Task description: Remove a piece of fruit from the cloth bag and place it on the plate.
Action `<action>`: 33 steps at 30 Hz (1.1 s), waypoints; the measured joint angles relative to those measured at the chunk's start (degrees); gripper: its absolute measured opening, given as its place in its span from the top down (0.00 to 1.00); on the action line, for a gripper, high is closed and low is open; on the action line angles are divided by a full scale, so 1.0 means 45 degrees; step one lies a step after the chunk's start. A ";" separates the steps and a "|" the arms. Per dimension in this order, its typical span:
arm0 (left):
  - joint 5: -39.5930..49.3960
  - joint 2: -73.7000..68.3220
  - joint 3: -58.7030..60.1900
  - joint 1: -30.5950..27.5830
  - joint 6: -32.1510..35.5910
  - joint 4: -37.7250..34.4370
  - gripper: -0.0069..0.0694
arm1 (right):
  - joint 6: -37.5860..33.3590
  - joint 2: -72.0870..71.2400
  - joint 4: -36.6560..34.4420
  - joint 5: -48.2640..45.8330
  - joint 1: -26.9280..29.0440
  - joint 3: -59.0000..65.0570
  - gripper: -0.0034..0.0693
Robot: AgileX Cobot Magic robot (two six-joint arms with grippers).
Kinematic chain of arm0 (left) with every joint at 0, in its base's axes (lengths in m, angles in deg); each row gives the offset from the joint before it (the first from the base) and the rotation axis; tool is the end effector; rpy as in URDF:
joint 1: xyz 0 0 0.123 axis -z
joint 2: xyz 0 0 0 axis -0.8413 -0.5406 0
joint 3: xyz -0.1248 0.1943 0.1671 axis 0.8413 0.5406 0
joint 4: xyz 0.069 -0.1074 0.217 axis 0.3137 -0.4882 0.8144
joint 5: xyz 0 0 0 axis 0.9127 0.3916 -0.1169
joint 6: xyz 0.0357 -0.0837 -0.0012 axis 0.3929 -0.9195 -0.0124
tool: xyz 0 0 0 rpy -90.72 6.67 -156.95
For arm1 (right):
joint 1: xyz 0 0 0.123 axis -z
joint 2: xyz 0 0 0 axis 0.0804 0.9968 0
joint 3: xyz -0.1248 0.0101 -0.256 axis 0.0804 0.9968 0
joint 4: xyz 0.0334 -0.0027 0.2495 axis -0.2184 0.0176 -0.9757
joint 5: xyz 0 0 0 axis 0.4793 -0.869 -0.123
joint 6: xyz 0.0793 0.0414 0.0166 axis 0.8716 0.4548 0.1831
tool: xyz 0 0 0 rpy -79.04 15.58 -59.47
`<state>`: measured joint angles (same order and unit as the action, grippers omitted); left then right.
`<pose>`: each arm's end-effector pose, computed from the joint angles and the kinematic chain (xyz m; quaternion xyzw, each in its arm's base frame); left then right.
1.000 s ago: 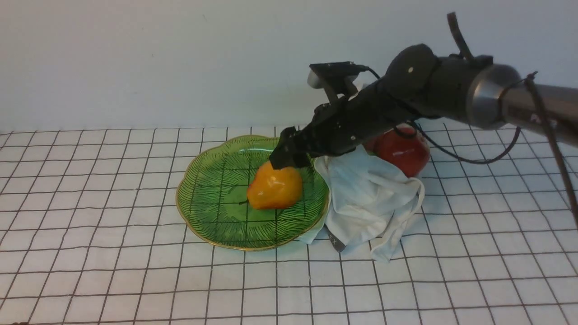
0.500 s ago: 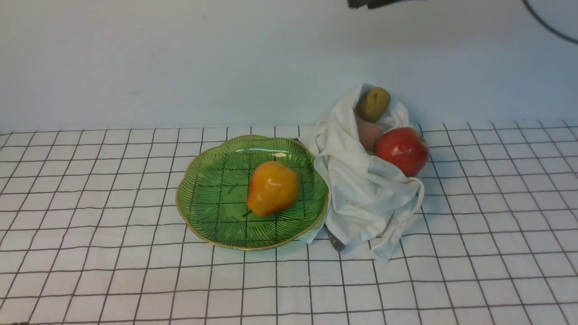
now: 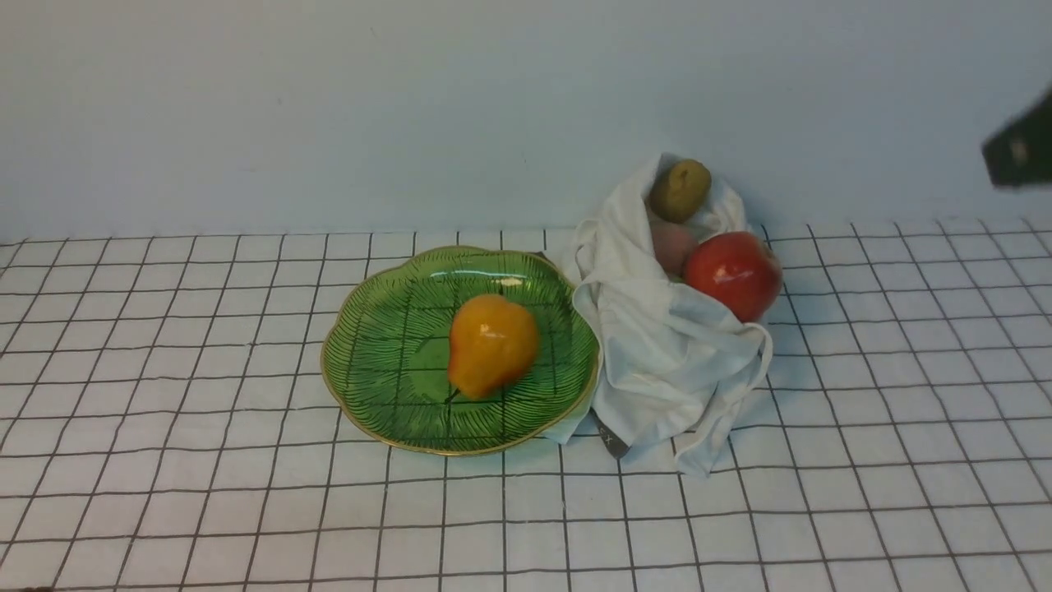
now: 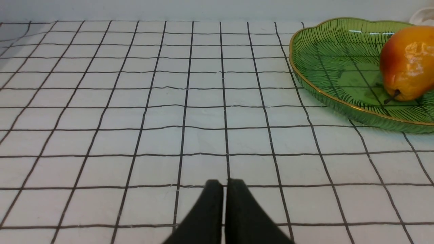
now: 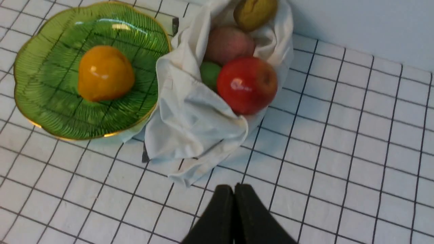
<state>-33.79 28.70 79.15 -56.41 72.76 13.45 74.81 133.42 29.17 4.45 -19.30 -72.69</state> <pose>0.0524 0.0003 0.1703 -0.0127 0.8085 -0.0106 0.5882 0.1870 0.0564 0.4155 -0.1682 0.9167 0.0687 0.3559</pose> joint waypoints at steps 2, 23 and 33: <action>0.0000 0.0000 0.0000 0.0000 0.0000 0.0000 0.92 | 0.0000 -0.2070 -0.0157 0.2046 0.0000 0.2983 0.97; 0.0000 0.0000 0.0000 0.0000 0.0000 0.0000 0.92 | -0.0255 -1.0668 -0.1337 1.3349 0.0000 1.2909 0.97; 0.0000 0.0000 0.0000 0.0000 0.0000 0.0000 0.92 | -0.0255 -1.0679 -0.1346 1.3349 0.0000 1.2922 0.97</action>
<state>-33.79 28.70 79.15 -56.41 72.76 13.45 73.66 85.37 23.11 64.52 -19.30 -14.54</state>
